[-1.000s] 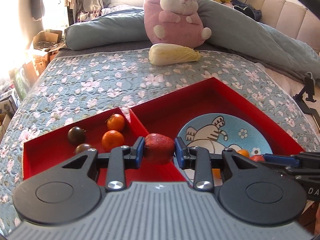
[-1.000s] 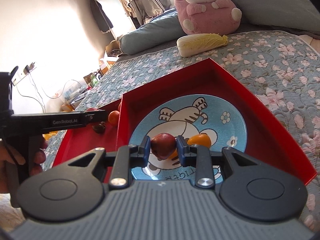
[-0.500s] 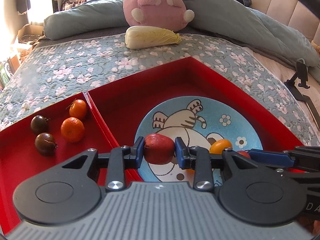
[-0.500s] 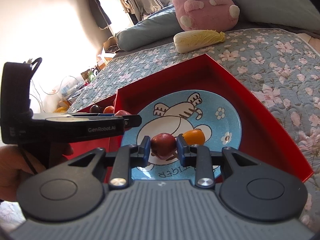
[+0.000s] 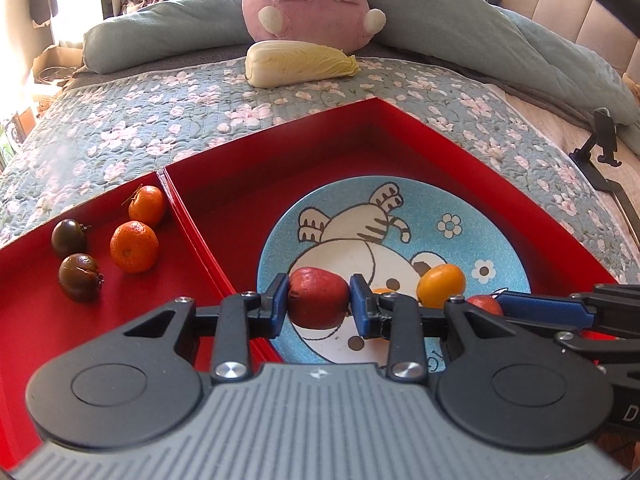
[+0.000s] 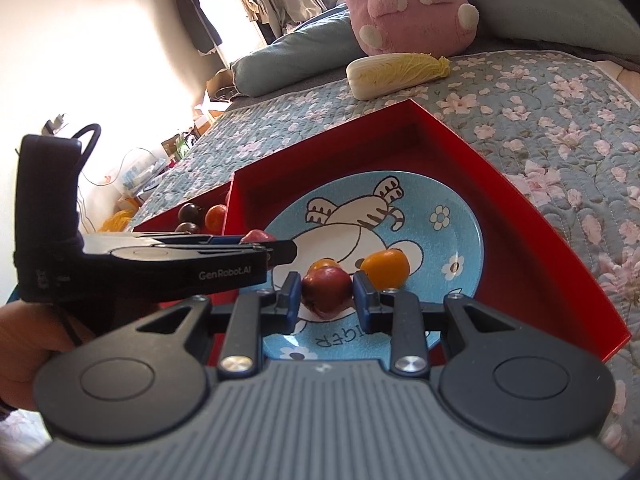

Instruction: Organize fruits

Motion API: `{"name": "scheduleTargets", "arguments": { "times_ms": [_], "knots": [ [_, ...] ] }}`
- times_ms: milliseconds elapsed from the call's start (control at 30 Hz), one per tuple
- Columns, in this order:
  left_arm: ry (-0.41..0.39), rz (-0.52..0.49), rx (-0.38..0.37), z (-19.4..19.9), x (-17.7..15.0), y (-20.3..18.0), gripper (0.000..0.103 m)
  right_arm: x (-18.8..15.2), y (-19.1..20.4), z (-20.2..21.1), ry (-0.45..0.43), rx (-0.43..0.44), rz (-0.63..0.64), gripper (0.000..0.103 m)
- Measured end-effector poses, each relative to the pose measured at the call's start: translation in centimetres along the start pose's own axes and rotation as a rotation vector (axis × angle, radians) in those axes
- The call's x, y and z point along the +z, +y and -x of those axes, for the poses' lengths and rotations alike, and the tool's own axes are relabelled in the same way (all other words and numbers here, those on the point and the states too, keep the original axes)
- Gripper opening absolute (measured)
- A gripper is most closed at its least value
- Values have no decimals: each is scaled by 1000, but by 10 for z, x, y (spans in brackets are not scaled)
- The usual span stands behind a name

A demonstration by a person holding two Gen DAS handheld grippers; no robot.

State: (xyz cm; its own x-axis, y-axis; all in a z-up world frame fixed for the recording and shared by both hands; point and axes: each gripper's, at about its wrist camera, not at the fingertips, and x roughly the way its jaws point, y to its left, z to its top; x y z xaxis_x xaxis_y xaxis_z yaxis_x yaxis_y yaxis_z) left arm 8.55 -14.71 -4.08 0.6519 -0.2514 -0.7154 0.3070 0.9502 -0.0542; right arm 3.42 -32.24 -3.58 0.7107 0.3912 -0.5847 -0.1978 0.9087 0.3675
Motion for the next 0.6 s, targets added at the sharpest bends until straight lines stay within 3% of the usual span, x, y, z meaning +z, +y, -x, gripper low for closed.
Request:
{"name": "scheduleTargets", "arguments": {
  "times_ms": [600],
  "knots": [
    [-28, 11, -37, 16, -3, 1, 39, 0, 3, 0, 0, 0, 7, 32]
  ]
}}
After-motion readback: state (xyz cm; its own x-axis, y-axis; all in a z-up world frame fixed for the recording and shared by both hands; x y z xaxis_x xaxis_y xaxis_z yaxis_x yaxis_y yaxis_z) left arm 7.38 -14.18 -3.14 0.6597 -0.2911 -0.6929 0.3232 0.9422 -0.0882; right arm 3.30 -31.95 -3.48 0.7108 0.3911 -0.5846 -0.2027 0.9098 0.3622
